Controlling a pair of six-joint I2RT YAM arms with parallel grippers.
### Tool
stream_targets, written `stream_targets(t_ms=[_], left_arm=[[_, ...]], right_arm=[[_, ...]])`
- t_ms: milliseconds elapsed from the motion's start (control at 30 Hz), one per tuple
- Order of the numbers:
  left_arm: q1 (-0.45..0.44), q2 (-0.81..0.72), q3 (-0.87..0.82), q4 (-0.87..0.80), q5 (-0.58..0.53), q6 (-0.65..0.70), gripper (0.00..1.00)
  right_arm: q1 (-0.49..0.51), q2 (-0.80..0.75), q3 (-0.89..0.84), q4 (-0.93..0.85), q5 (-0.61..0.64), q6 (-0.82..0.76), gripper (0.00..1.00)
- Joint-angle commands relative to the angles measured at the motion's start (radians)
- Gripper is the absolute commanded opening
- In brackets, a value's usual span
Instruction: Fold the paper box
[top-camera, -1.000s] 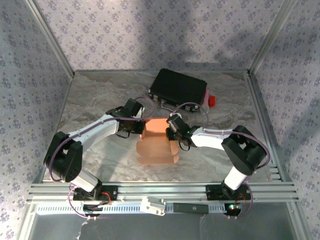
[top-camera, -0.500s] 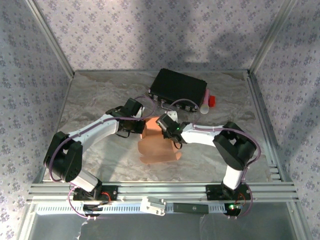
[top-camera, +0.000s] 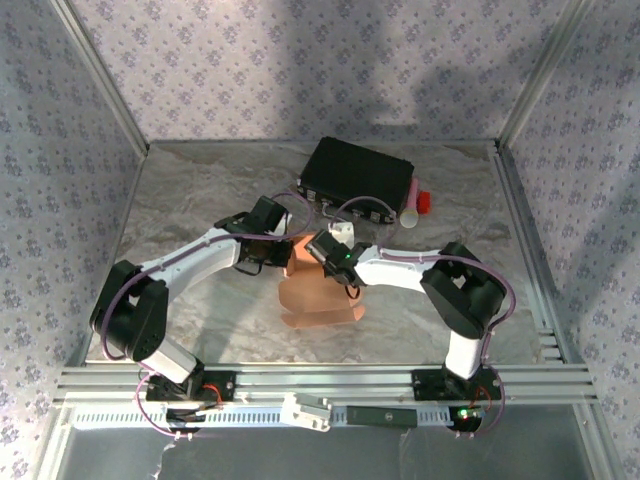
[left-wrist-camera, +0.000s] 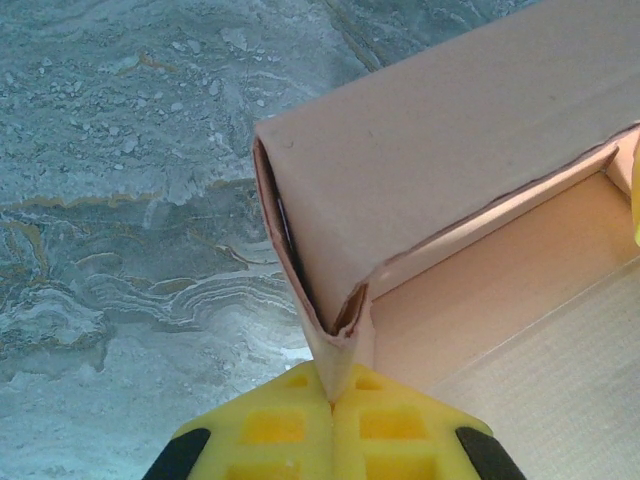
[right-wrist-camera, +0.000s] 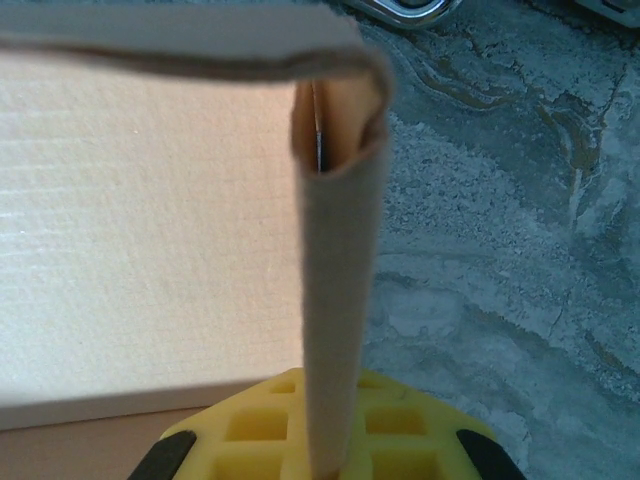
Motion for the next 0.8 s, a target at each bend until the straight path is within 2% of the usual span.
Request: stream_targets(t_ms=[0, 67, 200, 367, 533, 633, 767], left_arm=[[-0.002, -0.002, 0.024, -0.035, -0.009, -0.005, 0.0], [-0.002, -0.003, 0.025, -0.036, -0.009, -0.004, 0.0], [-0.003, 0.0, 0.023, -0.036, -0.012, -0.006, 0.0], [-0.002, 0.003, 0.023, -0.033, -0.013, -0.008, 0.0], [-0.003, 0.005, 0.026, -0.034, -0.011, -0.007, 0.0], [-0.003, 0.005, 0.032, -0.039, -0.011, -0.005, 0.0], [-0.002, 0.002, 0.037, -0.046, -0.011, 0.0, 0.0]], right_arm=[[-0.004, 0.027, 0.022, -0.08, 0.078, 0.013, 0.0], [-0.004, 0.025, 0.023, -0.078, 0.064, 0.008, 0.0], [-0.004, -0.034, -0.011, -0.017, -0.003, -0.035, 0.28], [-0.004, -0.137, -0.043, 0.048, -0.121, -0.128, 0.42], [-0.036, -0.221, -0.089, 0.085, -0.222, -0.134, 0.46], [-0.087, -0.278, -0.169, 0.178, -0.314, -0.143, 0.47], [-0.152, -0.31, -0.263, 0.296, -0.439, -0.183, 0.41]])
